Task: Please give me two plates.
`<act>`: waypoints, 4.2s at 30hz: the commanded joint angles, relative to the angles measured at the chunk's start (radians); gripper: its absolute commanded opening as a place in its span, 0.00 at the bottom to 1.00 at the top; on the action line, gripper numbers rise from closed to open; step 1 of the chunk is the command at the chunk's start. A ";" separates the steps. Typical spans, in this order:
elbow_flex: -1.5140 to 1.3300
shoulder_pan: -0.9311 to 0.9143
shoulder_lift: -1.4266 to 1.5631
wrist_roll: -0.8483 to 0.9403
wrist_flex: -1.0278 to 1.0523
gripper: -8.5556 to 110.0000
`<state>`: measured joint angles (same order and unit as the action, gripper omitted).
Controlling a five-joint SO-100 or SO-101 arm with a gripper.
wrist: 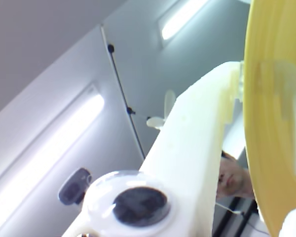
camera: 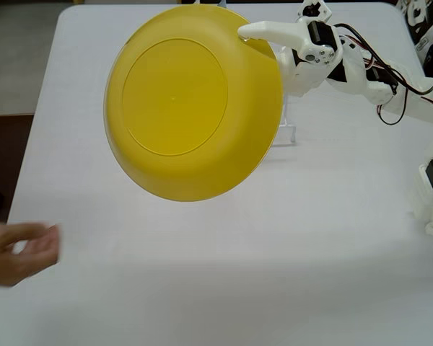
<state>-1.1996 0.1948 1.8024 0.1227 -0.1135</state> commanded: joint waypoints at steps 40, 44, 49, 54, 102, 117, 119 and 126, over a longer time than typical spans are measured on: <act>-0.003 -0.021 0.066 0.101 -0.060 0.26; -0.023 -0.031 0.086 0.132 0.009 0.39; -0.069 -0.041 0.141 0.118 0.078 0.41; -0.164 -0.054 0.259 0.130 0.179 0.41; -1.677 -0.175 1.506 -0.126 0.583 0.07; -1.870 -0.195 1.508 -0.166 0.581 0.07; -1.893 -0.195 1.508 -0.176 0.577 0.07; -1.936 -0.196 1.508 -0.156 0.571 0.07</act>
<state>-3.1385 0.0061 3.2873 -0.0506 0.4663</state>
